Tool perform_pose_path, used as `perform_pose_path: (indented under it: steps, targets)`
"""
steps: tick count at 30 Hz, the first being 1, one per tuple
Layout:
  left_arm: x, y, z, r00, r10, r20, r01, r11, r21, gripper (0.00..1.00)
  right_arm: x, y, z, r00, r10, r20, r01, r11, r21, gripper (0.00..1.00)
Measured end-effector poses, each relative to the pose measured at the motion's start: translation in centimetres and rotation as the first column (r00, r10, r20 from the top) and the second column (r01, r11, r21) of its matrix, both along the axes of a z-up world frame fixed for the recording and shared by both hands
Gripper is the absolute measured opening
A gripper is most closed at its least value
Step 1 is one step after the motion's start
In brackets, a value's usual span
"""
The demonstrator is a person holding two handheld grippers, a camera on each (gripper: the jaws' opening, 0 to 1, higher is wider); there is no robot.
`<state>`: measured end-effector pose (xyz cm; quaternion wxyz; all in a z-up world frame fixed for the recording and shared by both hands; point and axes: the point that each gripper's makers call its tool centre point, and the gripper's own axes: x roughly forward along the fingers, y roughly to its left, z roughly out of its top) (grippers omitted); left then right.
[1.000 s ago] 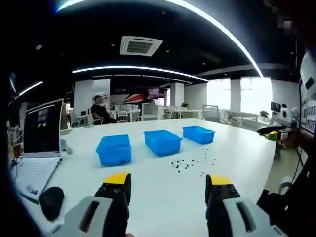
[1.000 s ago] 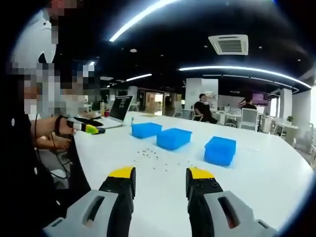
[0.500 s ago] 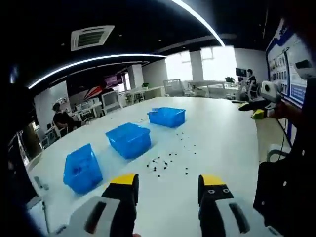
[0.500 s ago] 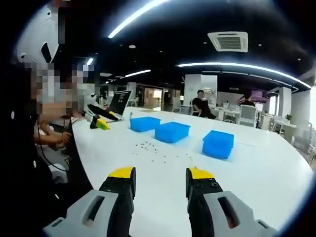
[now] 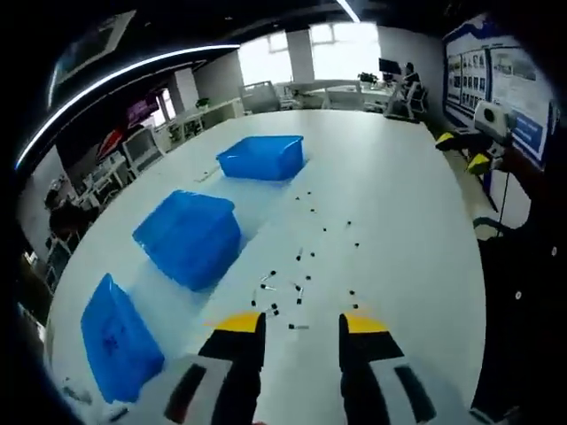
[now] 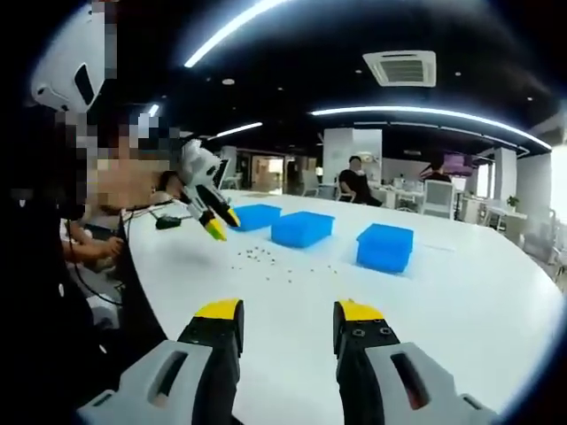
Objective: Pick up the resistors one by one and place each resistor into its matching bin, sorting the parts by color and model until every resistor is separated into the correct bin for its type
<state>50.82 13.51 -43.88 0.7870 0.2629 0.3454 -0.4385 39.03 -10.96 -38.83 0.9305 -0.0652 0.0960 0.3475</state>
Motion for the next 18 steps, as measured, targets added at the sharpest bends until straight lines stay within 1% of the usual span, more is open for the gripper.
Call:
perform_pose_path:
  steps: [2, 4, 5, 8, 12, 14, 16, 18]
  targets:
    - [0.5, -0.4, -0.4, 1.000, -0.008, -0.011, 0.008, 1.000, 0.015, 0.32, 0.0, 0.0, -0.1, 1.000, -0.002, -0.001, 0.002, 1.000, 0.002, 0.42]
    - [0.7, -0.7, -1.0, 0.999, -0.039, -0.032, 0.040, 0.998, 0.048, 0.29, -0.1, 0.0, -0.2, 1.000, -0.004, -0.004, 0.004, 1.000, 0.002, 0.42]
    - [0.9, -0.9, -1.3, 0.999, -0.043, -0.033, 0.045, 0.998, 0.054, 0.29, -0.2, 0.0, -0.3, 1.000, -0.005, -0.005, 0.005, 1.000, 0.003, 0.42]
    - [1.1, -1.4, -2.2, 0.997, -0.059, -0.058, 0.063, 0.995, 0.076, 0.26, -0.3, -0.1, -0.4, 1.000, -0.009, -0.008, 0.009, 1.000, 0.005, 0.42]
    - [1.2, -1.4, -3.2, 0.993, -0.078, -0.086, 0.087, 0.991, 0.102, 0.24, -0.5, -0.2, -0.4, 1.000, -0.014, -0.011, 0.014, 1.000, 0.005, 0.42]
    - [1.1, -1.6, -3.3, 0.990, -0.095, -0.100, 0.105, 0.990, 0.094, 0.23, -0.5, -0.2, -0.5, 1.000, -0.016, -0.012, 0.016, 1.000, 0.003, 0.42]
    - [1.5, -1.7, -3.4, 0.991, -0.097, -0.095, 0.105, 0.991, 0.088, 0.21, -0.5, -0.3, -0.5, 1.000, -0.020, -0.014, 0.020, 1.000, 0.008, 0.42]
    - [1.6, -1.7, -3.6, 0.990, -0.093, -0.106, 0.102, 0.991, 0.083, 0.20, -0.6, -0.3, -0.6, 1.000, -0.023, -0.019, 0.023, 1.000, 0.010, 0.42]
